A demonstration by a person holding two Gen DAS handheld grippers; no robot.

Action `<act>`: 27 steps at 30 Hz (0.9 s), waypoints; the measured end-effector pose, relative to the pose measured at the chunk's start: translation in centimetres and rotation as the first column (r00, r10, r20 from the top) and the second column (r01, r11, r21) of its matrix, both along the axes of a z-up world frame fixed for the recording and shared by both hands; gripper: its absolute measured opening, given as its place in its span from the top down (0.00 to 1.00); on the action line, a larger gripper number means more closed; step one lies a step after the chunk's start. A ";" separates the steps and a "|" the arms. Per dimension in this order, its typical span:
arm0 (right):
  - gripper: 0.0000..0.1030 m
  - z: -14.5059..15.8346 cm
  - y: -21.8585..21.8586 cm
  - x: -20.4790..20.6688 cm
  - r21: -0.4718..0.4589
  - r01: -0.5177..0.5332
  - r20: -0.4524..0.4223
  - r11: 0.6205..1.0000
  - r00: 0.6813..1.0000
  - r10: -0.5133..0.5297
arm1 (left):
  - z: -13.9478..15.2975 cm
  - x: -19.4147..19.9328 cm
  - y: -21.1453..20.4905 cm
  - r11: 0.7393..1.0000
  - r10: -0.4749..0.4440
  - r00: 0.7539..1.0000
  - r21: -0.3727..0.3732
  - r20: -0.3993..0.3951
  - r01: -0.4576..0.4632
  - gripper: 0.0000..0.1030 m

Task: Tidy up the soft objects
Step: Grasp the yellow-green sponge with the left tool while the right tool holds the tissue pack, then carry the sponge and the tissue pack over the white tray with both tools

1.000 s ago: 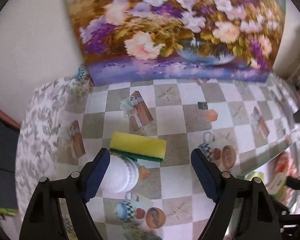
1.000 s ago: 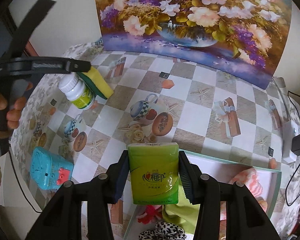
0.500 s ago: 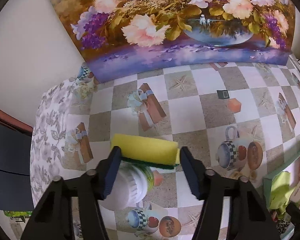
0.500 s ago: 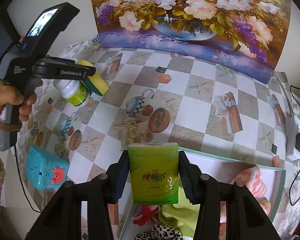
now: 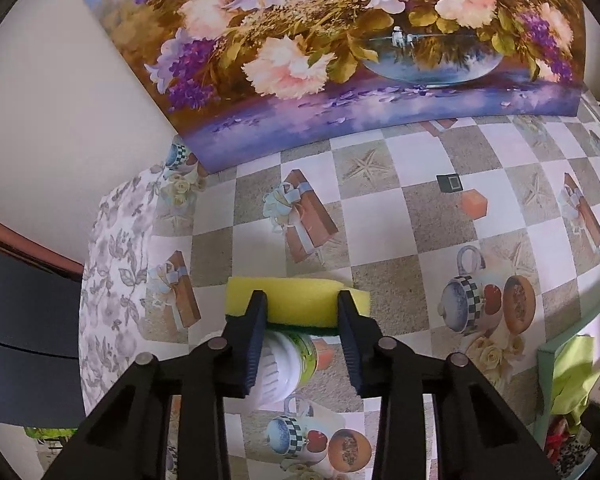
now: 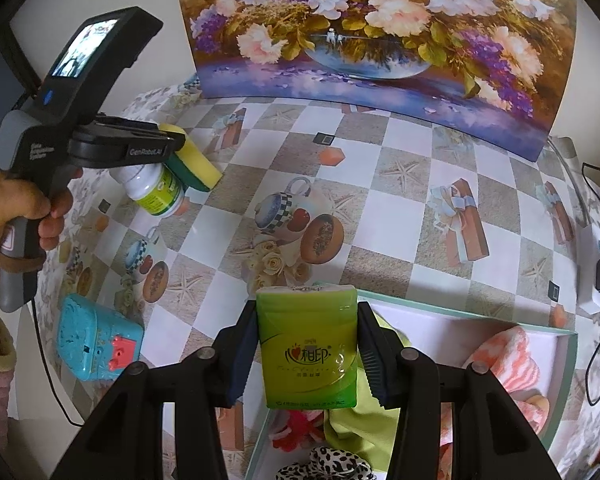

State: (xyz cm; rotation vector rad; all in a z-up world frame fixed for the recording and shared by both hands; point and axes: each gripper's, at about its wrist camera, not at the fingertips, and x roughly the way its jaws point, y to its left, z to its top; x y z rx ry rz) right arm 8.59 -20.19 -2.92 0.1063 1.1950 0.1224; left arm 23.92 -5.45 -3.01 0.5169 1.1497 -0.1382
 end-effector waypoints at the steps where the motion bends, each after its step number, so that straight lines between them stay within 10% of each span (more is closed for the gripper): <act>1: 0.52 0.0 0.1 0.0 0.001 0.000 -0.001 1.000 1.000 0.000 | 0.1 0.0 0.1 1.000 0.004 1.000 0.004 0.005 -0.004 0.71; 27: 0.52 1.0 -0.7 -0.5 0.012 0.024 0.006 1.000 1.000 -0.024 | 4.2 -0.1 3.1 0.995 0.065 0.996 -0.082 0.063 -0.059 0.89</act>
